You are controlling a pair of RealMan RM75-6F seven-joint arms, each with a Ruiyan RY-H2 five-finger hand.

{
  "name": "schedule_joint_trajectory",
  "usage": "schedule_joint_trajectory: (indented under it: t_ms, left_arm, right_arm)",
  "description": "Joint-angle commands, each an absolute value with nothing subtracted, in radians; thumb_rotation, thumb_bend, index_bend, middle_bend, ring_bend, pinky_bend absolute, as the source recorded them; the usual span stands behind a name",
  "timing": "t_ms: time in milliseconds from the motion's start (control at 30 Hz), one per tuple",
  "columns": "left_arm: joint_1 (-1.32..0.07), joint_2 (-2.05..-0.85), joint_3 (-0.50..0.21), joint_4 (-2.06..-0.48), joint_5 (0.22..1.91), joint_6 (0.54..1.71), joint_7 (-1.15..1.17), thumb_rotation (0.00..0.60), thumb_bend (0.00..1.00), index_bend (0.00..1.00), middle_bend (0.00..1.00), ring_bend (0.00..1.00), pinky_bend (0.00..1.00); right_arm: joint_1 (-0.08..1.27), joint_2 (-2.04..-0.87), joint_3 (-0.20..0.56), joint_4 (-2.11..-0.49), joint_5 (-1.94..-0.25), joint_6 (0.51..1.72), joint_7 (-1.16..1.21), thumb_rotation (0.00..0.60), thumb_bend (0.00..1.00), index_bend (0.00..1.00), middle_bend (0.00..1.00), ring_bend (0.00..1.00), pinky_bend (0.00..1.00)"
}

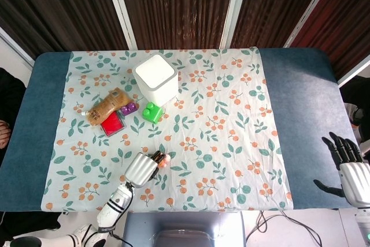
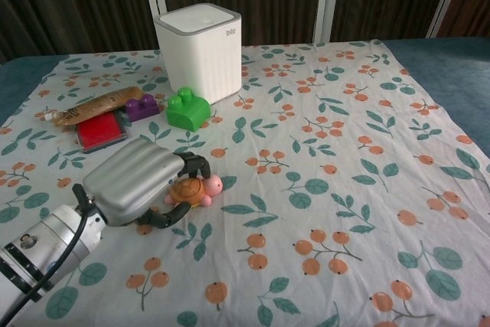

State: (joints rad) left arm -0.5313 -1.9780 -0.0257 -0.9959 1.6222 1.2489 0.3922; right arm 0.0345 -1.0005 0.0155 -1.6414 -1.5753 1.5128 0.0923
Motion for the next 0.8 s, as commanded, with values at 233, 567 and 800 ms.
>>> schedule_joint_trajectory:
  t_ms: [233,567,800]
  left_arm:
    - [-0.543,-2.039,-0.036,-0.871,1.642,1.307,0.355,0.600,0.40,0.68,0.74,1.00,1.00]
    - [-0.542,-2.078,-0.030,-0.800,1.655,1.353,0.296,0.600,0.46,0.83,0.94,1.00,1.00]
    - [-0.545,-2.037,-0.010,-0.850,1.650,1.310,0.294,0.600,0.40,0.17,0.44,1.00,1.00]
  right_arm:
    - [0.034,-0.992,0.011,-1.643,-1.582,1.511,0.105,0.600,0.18,0.00,0.00,0.00,0.00]
    - [0.035,-0.992,0.010,-1.644,-1.583,1.507,0.104,0.600,0.18,0.00,0.00,0.00,0.00]
    - [0.034,-0.991,0.009,-1.645,-1.583,1.507,0.105,0.600,0.18,0.00,0.00,0.00,0.00]
